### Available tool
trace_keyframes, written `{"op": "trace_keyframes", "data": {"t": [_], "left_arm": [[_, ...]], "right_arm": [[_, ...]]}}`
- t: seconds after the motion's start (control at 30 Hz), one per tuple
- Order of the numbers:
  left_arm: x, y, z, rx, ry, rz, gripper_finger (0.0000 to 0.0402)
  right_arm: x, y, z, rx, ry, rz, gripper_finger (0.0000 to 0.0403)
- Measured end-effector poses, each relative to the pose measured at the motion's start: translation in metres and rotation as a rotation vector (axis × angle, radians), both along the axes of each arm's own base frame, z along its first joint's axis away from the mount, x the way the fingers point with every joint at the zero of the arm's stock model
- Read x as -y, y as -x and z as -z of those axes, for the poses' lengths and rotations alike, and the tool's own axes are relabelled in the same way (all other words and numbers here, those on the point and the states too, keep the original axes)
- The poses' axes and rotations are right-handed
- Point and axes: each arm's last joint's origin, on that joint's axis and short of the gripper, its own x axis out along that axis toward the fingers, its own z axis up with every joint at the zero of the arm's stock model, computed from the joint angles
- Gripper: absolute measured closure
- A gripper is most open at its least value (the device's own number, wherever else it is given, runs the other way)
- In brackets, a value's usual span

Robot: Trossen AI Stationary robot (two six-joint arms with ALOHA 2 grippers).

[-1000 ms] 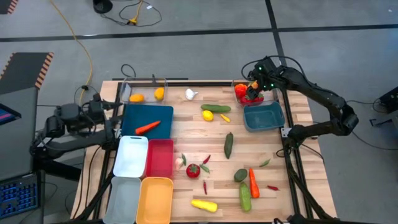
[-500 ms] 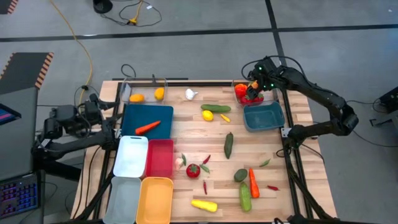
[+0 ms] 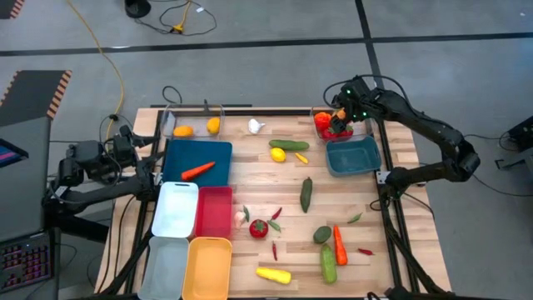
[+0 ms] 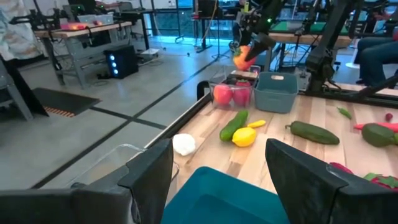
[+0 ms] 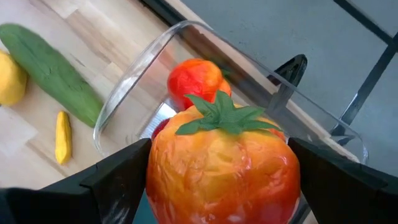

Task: Sort produce into baskets
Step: Put the orange tomato into the right transparent bin

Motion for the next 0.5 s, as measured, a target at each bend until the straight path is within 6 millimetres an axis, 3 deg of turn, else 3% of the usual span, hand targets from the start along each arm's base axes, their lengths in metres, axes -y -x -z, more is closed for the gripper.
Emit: {"op": "trace_keyframes", "data": {"t": [0.5], "left_arm": [[0.0, 0.0, 0.0, 0.0, 0.0, 0.0, 0.0157]], "right_arm": [[-0.0004, 0.0049, 0.0026, 0.028, -0.095, -0.081, 0.0003]]}}
